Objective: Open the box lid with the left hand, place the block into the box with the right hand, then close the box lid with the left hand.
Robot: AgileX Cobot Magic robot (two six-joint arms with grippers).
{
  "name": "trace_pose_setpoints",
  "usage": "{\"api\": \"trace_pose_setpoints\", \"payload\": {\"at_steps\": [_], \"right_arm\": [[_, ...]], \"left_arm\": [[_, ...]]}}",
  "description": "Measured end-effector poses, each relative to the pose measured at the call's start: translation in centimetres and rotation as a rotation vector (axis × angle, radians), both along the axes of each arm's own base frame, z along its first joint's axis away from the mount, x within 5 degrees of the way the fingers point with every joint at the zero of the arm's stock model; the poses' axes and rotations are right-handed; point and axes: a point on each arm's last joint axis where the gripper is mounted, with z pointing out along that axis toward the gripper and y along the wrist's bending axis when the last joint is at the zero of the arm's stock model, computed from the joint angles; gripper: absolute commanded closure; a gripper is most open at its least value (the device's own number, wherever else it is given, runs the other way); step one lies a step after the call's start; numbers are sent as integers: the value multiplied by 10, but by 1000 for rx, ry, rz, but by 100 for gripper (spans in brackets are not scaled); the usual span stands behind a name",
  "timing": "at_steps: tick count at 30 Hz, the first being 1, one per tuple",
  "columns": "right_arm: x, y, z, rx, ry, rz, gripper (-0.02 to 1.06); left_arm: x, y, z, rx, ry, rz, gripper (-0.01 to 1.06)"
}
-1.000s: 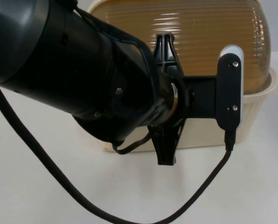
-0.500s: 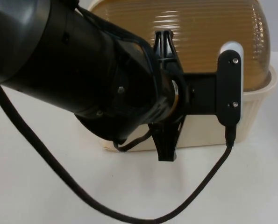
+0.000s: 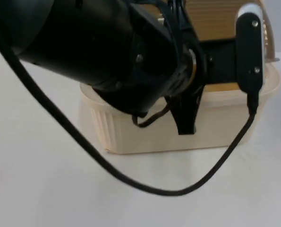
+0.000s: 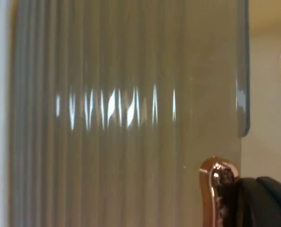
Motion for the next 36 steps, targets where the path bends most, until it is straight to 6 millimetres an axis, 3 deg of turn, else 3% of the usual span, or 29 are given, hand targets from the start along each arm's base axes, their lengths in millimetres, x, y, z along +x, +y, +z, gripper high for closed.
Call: {"api": "trace_pose_setpoints", "payload": {"at_steps": [9,14,18,26,29,32,36], "right_arm": [[0,0,0,0,0,0,-1],[0,0,0,0,0,0,-1],[0,0,0,0,0,0,-1],[0,0,0,0,0,0,-1],[1,0,0,0,2,0,-1],[1,0,0,0,2,0,-1],[1,0,0,0,2,0,-1]], "left_arm": [[29,6,25,-64,-59,57,105],[59,29,36,-93,-83,148,105],[63,31,38,-101,-89,159,105],[51,19,40,-96,-111,159,105],[37,12,46,-175,-47,182,105],[26,11,60,-305,59,178,105],[9,18,106,-628,236,114,105]]}}
